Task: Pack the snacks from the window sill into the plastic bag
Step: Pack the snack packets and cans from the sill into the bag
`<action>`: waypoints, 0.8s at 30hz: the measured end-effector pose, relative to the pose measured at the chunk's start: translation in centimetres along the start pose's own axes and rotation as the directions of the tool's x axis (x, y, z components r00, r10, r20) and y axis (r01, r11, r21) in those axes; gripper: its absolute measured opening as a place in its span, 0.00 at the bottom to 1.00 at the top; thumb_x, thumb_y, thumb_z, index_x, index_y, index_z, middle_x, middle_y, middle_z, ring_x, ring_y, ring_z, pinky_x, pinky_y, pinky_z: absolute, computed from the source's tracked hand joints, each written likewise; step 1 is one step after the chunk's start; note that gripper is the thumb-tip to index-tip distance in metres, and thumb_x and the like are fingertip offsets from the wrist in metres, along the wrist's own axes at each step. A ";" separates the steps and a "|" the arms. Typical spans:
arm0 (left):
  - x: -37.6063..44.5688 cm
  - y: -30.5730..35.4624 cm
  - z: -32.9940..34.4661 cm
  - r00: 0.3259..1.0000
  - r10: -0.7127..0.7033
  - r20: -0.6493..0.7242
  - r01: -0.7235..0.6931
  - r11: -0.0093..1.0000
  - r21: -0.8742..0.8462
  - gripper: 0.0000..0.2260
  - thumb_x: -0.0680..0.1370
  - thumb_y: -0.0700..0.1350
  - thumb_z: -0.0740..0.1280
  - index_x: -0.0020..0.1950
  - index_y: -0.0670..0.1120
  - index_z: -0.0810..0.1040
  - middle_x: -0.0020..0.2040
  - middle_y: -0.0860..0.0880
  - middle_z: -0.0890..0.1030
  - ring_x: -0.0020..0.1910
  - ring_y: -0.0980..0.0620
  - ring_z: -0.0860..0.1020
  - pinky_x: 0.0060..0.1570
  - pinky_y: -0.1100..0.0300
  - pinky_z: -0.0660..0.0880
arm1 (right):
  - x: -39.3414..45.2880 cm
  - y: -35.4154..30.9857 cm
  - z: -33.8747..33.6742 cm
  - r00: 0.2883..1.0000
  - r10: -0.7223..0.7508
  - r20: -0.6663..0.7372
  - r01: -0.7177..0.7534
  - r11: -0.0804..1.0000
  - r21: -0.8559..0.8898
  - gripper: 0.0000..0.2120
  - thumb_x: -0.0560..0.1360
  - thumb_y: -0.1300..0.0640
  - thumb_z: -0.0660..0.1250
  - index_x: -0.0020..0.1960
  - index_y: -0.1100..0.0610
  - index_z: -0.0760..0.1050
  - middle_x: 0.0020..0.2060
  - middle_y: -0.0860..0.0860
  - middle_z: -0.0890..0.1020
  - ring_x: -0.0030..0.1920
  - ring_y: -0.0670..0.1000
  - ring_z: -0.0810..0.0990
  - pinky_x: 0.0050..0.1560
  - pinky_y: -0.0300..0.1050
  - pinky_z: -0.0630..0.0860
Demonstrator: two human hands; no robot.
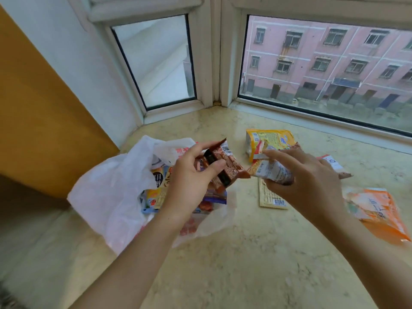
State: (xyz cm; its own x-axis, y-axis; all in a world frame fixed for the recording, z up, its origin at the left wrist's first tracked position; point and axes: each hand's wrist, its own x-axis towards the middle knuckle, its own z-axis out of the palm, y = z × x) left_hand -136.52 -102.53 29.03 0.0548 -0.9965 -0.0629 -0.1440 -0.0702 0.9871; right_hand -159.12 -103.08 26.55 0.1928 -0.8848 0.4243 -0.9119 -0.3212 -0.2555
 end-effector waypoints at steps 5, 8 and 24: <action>-0.4 -1.1 -6.3 0.996 -0.026 -0.089 0.023 0.999 -0.028 0.16 0.75 0.39 0.70 0.60 0.54 0.80 0.56 0.53 0.81 0.53 0.58 0.80 0.47 0.54 0.81 | 1.1 -5.7 0.3 0.996 -0.062 -0.071 0.064 0.998 0.028 0.26 0.63 0.55 0.75 0.61 0.51 0.78 0.51 0.54 0.82 0.46 0.59 0.80 0.41 0.50 0.74; -0.5 -3.5 -9.6 0.991 -0.086 -0.106 0.085 0.996 -0.021 0.16 0.75 0.38 0.70 0.57 0.56 0.80 0.55 0.53 0.81 0.55 0.52 0.80 0.52 0.48 0.79 | 1.4 -9.8 1.7 0.988 -0.134 -0.072 0.137 0.990 0.034 0.27 0.63 0.52 0.76 0.62 0.53 0.78 0.52 0.56 0.81 0.46 0.59 0.80 0.41 0.49 0.76; 2.5 -15.0 -10.6 0.942 0.017 0.335 -0.302 0.478 0.825 0.26 0.83 0.51 0.55 0.79 0.50 0.50 0.79 0.53 0.48 0.78 0.54 0.46 0.73 0.56 0.56 | -0.7 -13.9 16.2 0.977 -0.136 0.166 0.171 0.961 -0.220 0.30 0.62 0.62 0.77 0.64 0.56 0.77 0.63 0.63 0.76 0.61 0.63 0.77 0.55 0.58 0.76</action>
State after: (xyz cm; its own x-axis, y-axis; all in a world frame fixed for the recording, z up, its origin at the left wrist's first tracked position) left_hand -123.75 -103.49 15.65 -0.2821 -0.9549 -0.0923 -0.9003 0.2303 0.3693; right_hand -140.70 -103.43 15.77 0.3722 -0.8765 0.3052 -0.9225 -0.3855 0.0179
